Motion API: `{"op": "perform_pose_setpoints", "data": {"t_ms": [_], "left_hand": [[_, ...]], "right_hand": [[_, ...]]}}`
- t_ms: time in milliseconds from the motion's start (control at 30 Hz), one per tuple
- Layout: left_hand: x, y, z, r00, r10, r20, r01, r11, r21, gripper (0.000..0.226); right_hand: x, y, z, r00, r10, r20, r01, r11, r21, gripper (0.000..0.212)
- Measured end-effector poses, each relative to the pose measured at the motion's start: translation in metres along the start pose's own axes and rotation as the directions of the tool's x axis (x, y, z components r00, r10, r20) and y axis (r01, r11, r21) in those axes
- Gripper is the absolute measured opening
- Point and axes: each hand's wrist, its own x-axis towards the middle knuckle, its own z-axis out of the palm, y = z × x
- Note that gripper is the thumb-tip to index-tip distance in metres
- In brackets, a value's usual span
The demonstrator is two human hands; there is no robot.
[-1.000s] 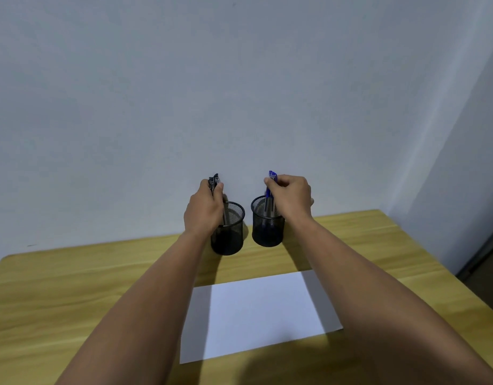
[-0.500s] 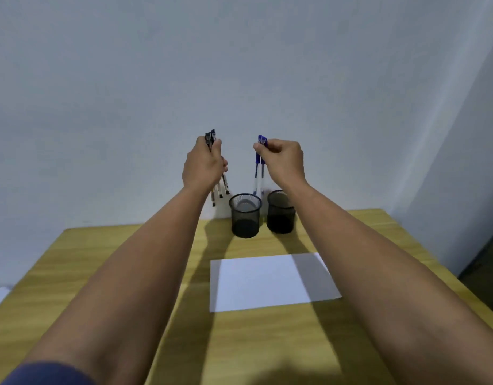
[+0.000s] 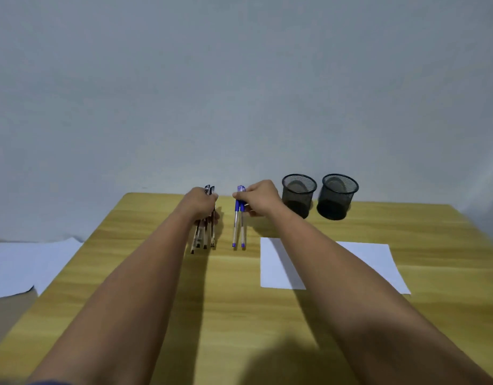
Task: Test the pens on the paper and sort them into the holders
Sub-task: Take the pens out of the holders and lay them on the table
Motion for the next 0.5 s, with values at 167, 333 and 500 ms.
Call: {"op": "perform_pose_setpoints", "data": {"t_ms": [167, 333, 500], "left_hand": [[0.021, -0.040, -0.003, 0.998, -0.020, -0.061, 0.033, 0.978, 0.206, 0.032], [0.011, -0.051, -0.001, 0.982, 0.044, -0.185, 0.045, 0.892, 0.450, 0.036], [0.002, -0.055, 0.005, 0.966, 0.110, -0.234, 0.029, 0.854, 0.519, 0.027]], "right_hand": [[0.012, 0.022, 0.044, 0.997, 0.048, 0.065, -0.035, 0.980, -0.197, 0.036], [0.011, 0.018, 0.053, 0.997, 0.026, 0.076, 0.012, 0.883, -0.469, 0.023], [0.004, 0.015, 0.058, 0.995, 0.050, 0.085, 0.010, 0.804, -0.595, 0.021]]}}
